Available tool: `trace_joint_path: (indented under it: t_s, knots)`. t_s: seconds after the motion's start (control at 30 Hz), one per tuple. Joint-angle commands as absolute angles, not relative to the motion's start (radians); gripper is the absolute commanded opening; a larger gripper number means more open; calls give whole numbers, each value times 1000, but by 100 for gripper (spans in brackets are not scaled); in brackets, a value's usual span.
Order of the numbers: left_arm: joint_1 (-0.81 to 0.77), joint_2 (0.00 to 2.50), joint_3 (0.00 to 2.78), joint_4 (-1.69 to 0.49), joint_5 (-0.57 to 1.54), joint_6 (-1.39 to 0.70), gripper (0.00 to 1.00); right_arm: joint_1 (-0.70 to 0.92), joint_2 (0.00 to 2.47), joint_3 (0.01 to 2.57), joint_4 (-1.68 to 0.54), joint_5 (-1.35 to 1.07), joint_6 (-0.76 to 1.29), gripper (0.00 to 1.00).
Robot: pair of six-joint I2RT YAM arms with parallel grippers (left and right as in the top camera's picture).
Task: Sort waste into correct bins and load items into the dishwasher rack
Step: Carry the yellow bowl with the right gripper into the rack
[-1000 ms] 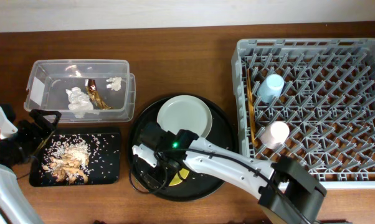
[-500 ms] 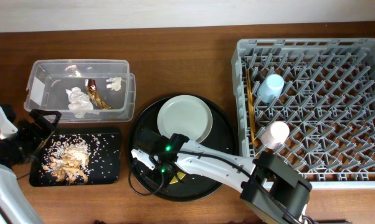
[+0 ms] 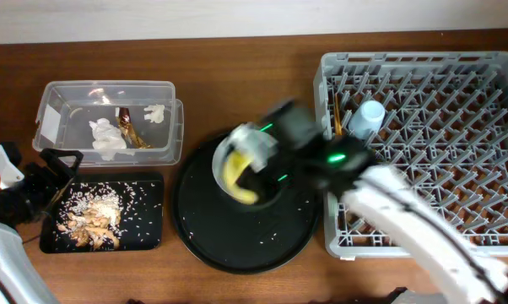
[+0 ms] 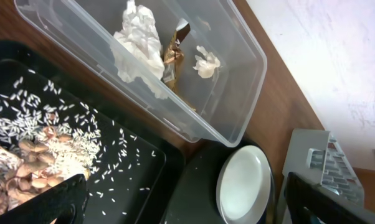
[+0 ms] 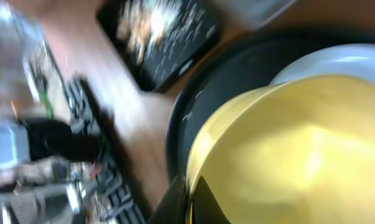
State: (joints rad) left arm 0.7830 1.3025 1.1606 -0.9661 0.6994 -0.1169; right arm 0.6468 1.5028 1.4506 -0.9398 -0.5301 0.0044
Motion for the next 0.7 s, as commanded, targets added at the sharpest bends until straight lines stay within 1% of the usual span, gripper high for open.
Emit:
trace_joint_path:
  t_s: [0.0, 0.07, 0.13, 0.17, 0.2, 0.23, 0.33, 0.43, 0.53, 0.67]
  knots:
    - [787, 1301, 1175, -966, 709, -119, 100, 286, 1422, 1470, -929, -799, -72, 4]
    - [787, 1301, 1175, -966, 709, -119, 100, 70, 1442, 1470, -896, -944, -120, 4]
    - [787, 1301, 1175, -966, 709, -119, 100, -208, 1534, 1470, -716, -1103, -127, 4]
    - [787, 1301, 1175, -966, 709, -119, 100, -296, 1598, 1470, -613, -1230, -126, 4]
    - [786, 1301, 1175, -966, 709, -119, 100, -347, 1650, 1470, -532, -1322, -117, 4]
    - [787, 1301, 1175, -966, 709, -119, 100, -403, 1732, 1470, -420, -1386, -61, 4]
    - [787, 1301, 1175, -966, 709, -119, 100, -491, 1981, 1470, -141, -1546, 60, 4]
    - [787, 1301, 1175, -966, 709, -119, 100, -526, 2097, 1470, -115, -1545, 65, 4]
    - [787, 1301, 1175, -966, 709, -119, 100, -552, 2105, 1470, -127, -1544, 65, 4]
    - [787, 1301, 1175, -966, 709, -119, 100, -608, 2105, 1470, -239, -1533, 71, 6]
